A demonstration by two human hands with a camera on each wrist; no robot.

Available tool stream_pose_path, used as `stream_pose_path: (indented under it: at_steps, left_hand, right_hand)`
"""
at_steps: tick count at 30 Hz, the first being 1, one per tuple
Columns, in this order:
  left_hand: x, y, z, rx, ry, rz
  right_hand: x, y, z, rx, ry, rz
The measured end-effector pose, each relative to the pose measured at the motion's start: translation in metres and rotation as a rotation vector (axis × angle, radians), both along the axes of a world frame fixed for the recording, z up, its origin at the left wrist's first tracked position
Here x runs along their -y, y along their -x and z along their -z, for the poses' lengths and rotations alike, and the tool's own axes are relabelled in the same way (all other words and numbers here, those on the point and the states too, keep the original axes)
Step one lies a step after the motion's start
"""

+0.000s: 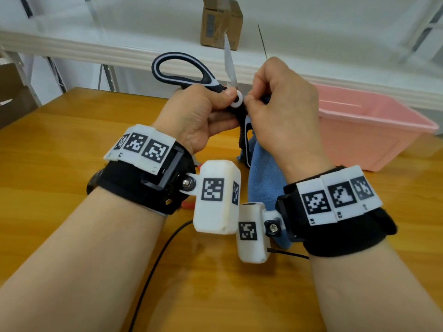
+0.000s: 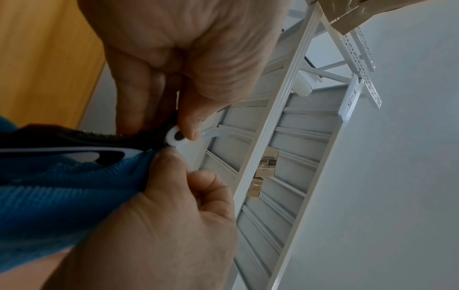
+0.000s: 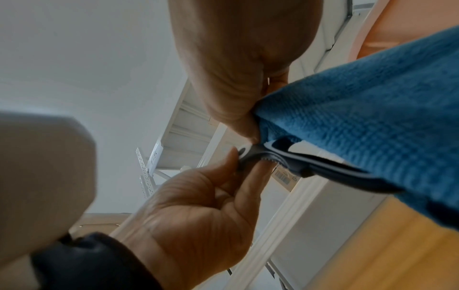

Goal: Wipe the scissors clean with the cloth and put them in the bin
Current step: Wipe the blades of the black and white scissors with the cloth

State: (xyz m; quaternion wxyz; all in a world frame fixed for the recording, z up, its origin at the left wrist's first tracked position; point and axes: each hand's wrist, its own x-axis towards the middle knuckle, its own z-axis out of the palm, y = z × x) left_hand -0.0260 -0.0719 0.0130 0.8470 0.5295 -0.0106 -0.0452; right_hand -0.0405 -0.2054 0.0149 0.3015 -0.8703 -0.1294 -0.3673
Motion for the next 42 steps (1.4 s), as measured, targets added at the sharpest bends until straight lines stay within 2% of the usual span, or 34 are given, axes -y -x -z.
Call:
stream_pose_path:
  at_steps: [8,19,29,34,42]
  left_hand:
    - [-0.001,0.000,0.001,-0.011,0.014,-0.003]
    - [0.000,0.001,0.003,-0.040,0.039,0.017]
    - [-0.009,0.000,0.000,-0.055,0.079,0.083]
    - [-0.010,-0.001,0.000,-0.023,0.057,0.081]
    - [-0.002,-0.001,0.005,0.022,-0.019,0.037]
  right_hand:
    - [0.000,-0.001,-0.001,-0.034,0.127,0.030]
    - [0.001,0.002,-0.005,-0.066,0.191,0.003]
    - [0.010,0.003,-0.013,-0.072,-0.146,-0.059]
    - [0.006,0.001,-0.010,-0.029,-0.138,-0.016]
    - [-0.002,-0.003,0.001,-0.071,-0.072,0.044]
